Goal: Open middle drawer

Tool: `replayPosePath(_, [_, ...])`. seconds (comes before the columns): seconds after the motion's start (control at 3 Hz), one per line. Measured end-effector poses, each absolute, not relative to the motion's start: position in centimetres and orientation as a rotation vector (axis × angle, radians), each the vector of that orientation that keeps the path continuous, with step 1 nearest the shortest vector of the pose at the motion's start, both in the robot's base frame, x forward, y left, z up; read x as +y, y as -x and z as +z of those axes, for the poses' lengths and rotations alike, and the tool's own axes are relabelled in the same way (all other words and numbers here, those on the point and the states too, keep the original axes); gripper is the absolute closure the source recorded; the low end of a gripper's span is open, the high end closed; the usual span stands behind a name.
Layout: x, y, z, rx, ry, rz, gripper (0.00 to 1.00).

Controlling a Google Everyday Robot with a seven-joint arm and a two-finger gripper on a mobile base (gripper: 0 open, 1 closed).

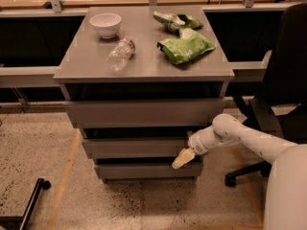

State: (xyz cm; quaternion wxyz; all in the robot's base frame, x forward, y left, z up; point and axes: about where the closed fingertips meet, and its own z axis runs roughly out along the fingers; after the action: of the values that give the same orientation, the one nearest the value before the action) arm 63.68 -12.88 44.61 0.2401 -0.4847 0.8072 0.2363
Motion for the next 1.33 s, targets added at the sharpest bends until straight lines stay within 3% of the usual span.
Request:
replayPosePath(0.33, [-13.0, -63.4, 44.7, 2.217, 1.328, 0.653, 0.16])
replayPosePath(1.33, [-13.0, -63.4, 46.0, 2.218, 1.328, 0.653, 0.84])
